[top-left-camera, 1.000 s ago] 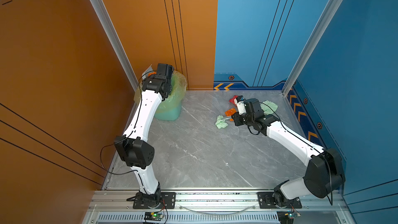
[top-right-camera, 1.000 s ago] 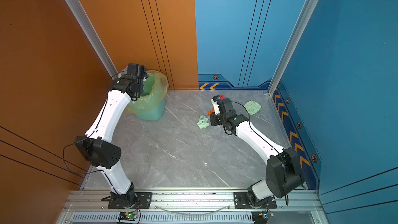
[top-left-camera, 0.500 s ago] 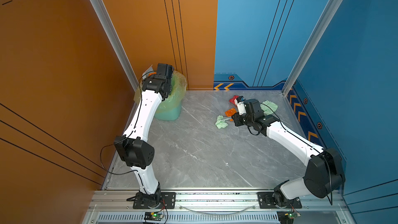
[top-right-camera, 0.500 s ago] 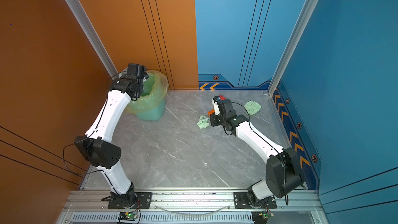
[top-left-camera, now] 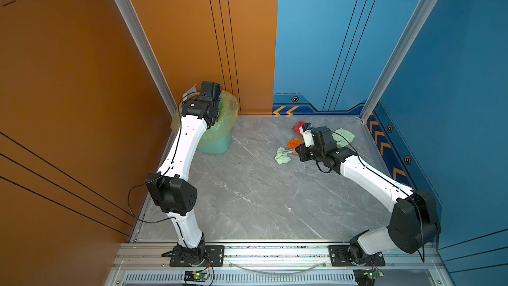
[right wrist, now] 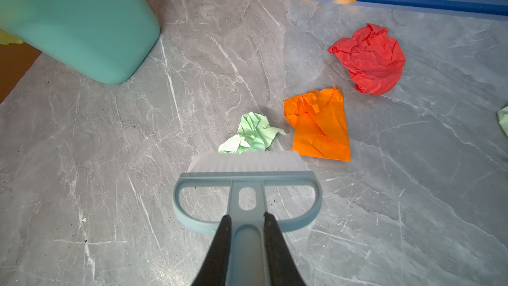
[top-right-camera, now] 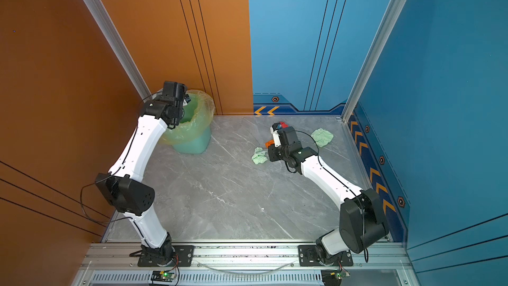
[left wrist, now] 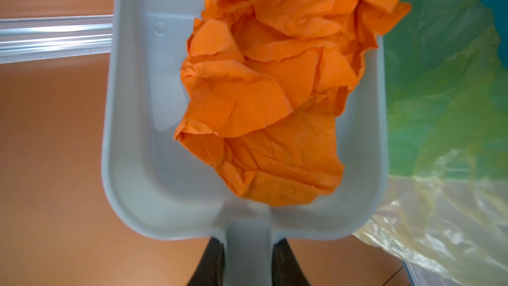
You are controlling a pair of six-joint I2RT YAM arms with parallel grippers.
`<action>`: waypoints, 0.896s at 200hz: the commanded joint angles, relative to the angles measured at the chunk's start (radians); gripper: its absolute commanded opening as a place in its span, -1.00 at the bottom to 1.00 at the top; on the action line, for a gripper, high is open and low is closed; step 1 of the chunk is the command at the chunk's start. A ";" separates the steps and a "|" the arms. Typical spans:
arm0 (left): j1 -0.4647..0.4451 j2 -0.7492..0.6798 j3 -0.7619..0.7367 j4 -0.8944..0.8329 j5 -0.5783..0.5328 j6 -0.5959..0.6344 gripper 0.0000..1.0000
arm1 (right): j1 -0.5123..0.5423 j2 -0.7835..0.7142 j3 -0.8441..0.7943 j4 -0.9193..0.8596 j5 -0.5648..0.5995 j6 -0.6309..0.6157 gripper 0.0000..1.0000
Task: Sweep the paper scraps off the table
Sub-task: 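Tip the dustpan into the bin with the left gripper, dropping the orange scrap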
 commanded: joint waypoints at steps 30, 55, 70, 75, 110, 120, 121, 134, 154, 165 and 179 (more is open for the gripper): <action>-0.005 -0.012 -0.014 0.001 -0.023 0.035 -0.86 | -0.006 -0.030 -0.014 0.017 -0.017 0.010 -1.00; -0.008 -0.015 -0.019 0.000 -0.022 0.067 -0.86 | -0.007 -0.028 -0.014 0.017 -0.017 0.011 -1.00; -0.010 -0.020 -0.030 0.001 -0.029 0.126 -0.86 | -0.007 -0.025 -0.013 0.020 -0.021 0.011 -1.00; -0.010 -0.020 -0.031 0.002 -0.033 0.131 -0.86 | -0.007 -0.024 -0.014 0.021 -0.022 0.011 -1.00; -0.014 -0.034 -0.044 0.006 -0.034 0.176 -0.86 | -0.007 -0.020 -0.013 0.022 -0.025 0.010 -1.00; -0.015 -0.038 -0.047 0.020 -0.037 0.183 -0.85 | -0.009 -0.021 -0.013 0.023 -0.025 0.011 -1.00; -0.015 -0.038 -0.047 0.020 -0.036 0.182 -0.85 | -0.009 -0.021 -0.013 0.023 -0.025 0.011 -1.00; -0.015 -0.041 -0.042 0.019 -0.024 0.170 -0.85 | -0.009 -0.021 -0.016 0.024 -0.025 0.011 -1.00; -0.015 -0.042 -0.042 0.021 -0.014 0.156 -0.86 | -0.009 -0.021 -0.017 0.024 -0.028 0.013 -1.00; -0.013 -0.041 -0.040 0.020 -0.007 0.149 -0.85 | -0.009 -0.021 -0.018 0.025 -0.029 0.013 -1.00; -0.009 -0.039 -0.032 0.019 0.005 0.141 -0.86 | -0.009 -0.021 -0.016 0.025 -0.030 0.012 -1.00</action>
